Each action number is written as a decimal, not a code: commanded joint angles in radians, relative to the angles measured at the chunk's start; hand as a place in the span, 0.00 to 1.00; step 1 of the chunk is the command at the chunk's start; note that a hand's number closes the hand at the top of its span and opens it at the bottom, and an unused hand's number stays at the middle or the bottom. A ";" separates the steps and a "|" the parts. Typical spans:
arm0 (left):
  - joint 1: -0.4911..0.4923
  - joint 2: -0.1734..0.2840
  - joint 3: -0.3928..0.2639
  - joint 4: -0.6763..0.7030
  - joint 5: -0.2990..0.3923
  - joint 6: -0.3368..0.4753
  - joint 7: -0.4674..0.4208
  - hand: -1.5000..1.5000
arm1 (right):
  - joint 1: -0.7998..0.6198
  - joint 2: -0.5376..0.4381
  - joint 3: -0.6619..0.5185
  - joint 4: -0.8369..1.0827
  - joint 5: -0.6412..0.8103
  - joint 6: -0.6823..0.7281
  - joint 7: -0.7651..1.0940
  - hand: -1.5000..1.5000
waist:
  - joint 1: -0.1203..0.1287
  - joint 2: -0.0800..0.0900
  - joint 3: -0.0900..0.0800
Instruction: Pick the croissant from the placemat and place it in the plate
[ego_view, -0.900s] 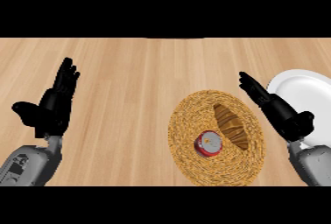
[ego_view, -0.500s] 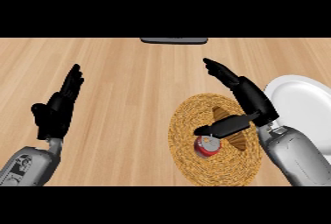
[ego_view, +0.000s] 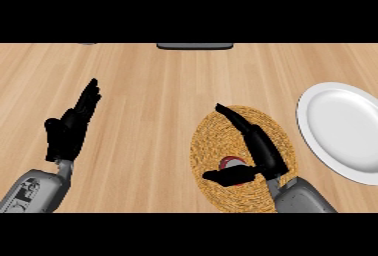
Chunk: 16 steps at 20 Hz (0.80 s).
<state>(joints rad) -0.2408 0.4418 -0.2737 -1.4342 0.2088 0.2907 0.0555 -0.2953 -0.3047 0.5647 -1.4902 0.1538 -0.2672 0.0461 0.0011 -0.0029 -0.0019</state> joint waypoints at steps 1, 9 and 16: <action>-0.034 -0.033 0.005 0.035 -0.023 -0.009 0.001 0.50 | 0.059 -0.054 0.008 -0.049 0.127 -0.056 -0.035 0.00 | -0.012 0.001 0.002; -0.014 -0.020 0.041 0.021 -0.023 -0.038 0.008 0.50 | -0.019 -0.254 -0.081 -0.314 0.211 0.115 0.293 0.00 | -0.009 -0.002 0.000; -0.056 -0.040 0.059 0.079 -0.032 -0.047 0.002 0.50 | -0.091 -0.385 -0.098 -0.434 0.083 0.452 0.613 0.00 | -0.013 0.001 0.000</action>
<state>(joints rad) -0.2672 0.4115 -0.2352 -1.3980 0.1744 0.2573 0.0661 -0.3488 -0.6363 0.4903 -1.8647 0.2957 0.0390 0.5083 -0.0091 -0.0045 -0.0027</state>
